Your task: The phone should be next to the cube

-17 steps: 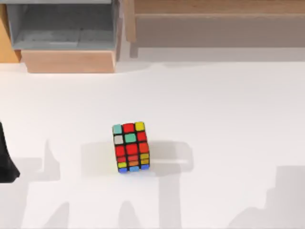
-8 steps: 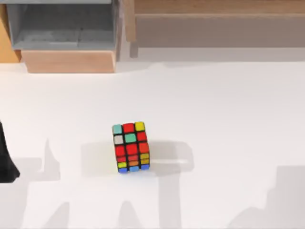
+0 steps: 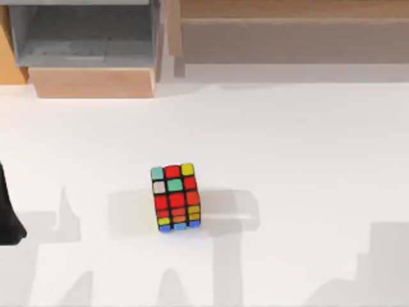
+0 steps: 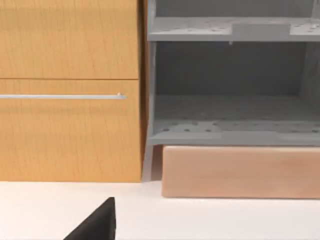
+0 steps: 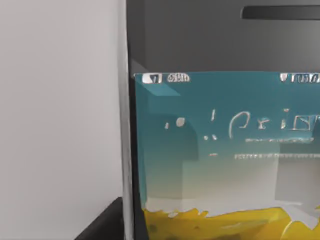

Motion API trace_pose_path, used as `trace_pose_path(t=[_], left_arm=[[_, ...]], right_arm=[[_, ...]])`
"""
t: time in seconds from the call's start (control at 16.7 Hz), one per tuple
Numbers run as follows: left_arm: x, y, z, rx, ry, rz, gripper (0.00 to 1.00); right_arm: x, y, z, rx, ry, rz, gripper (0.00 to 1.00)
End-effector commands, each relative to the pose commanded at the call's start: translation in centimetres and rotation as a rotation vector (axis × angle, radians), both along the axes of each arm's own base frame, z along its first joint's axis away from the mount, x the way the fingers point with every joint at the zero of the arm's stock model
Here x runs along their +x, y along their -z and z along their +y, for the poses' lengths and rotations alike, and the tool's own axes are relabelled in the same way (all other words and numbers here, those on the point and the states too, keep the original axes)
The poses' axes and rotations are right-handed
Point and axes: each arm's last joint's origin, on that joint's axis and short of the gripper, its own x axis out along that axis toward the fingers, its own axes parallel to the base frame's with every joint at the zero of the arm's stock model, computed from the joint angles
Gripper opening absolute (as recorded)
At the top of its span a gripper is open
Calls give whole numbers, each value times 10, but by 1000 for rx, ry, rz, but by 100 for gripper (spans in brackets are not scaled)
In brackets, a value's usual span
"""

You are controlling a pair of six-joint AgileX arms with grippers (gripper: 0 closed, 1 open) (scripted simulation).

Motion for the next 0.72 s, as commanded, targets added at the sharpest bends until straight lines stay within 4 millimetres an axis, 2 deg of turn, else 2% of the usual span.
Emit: trace_pose_path(t=[0.42, 0.48, 0.72], left_arm=[[0, 0, 0, 0, 0, 0, 100], [0, 0, 0, 0, 0, 0, 100], [0, 0, 0, 0, 0, 0, 100]], right_arm=[[0, 0, 0, 0, 0, 0, 0], [1, -10, 0, -5, 3, -18, 0], [0, -21, 0, -3, 2, -11, 0]])
